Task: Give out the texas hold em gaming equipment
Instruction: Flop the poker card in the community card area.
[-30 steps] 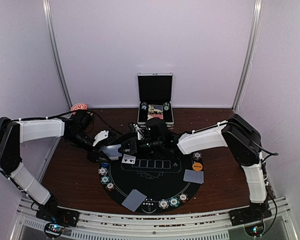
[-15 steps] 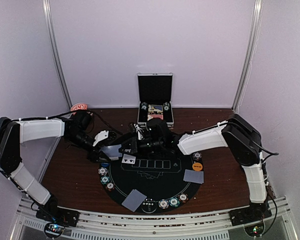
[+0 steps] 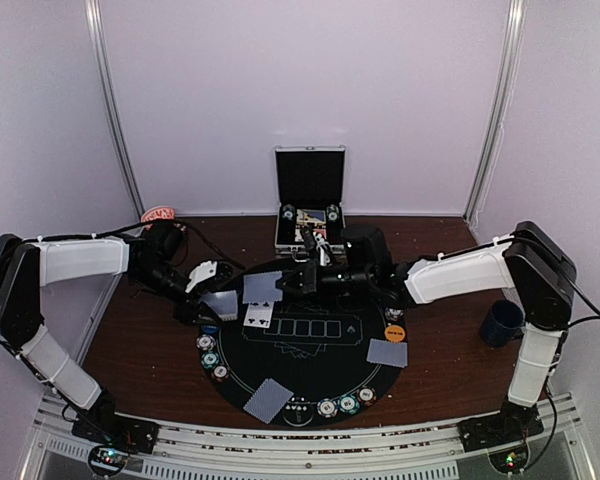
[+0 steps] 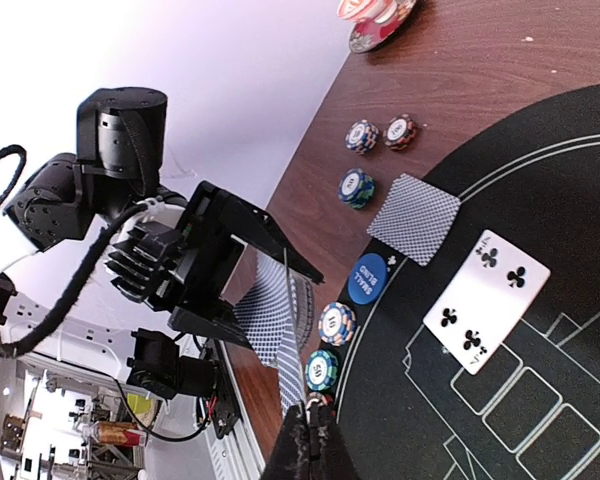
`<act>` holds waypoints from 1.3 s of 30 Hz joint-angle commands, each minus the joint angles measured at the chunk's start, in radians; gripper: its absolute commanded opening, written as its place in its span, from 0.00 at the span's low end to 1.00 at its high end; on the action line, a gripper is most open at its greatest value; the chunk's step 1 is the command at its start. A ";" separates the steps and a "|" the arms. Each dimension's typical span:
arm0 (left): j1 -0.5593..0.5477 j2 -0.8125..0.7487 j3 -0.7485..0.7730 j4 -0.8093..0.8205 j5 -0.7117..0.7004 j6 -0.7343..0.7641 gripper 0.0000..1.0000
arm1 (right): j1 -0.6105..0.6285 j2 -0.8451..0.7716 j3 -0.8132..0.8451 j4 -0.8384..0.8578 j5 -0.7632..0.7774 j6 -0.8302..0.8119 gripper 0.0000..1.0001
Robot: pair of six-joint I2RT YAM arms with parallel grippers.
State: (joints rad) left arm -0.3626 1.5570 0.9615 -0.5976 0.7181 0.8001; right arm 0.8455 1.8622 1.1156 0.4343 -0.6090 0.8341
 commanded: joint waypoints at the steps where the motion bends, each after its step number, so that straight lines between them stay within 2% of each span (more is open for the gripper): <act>1: 0.005 0.007 0.020 0.027 0.020 0.005 0.60 | -0.029 -0.056 -0.059 -0.067 0.058 -0.032 0.00; 6: 0.006 0.008 0.021 0.027 0.018 0.004 0.60 | -0.049 -0.035 -0.042 -0.176 0.094 -0.038 0.00; 13: 0.005 0.008 0.019 0.027 0.019 0.004 0.60 | -0.065 0.082 0.033 -0.262 0.102 -0.017 0.00; 39: 0.005 0.010 0.019 0.027 0.018 0.008 0.60 | -0.100 0.250 0.139 -0.272 0.048 0.007 0.00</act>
State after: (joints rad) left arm -0.3626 1.5616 0.9615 -0.5961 0.7181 0.7998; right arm 0.7502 2.0918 1.2274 0.1604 -0.5392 0.8383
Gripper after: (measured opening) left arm 0.604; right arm 0.006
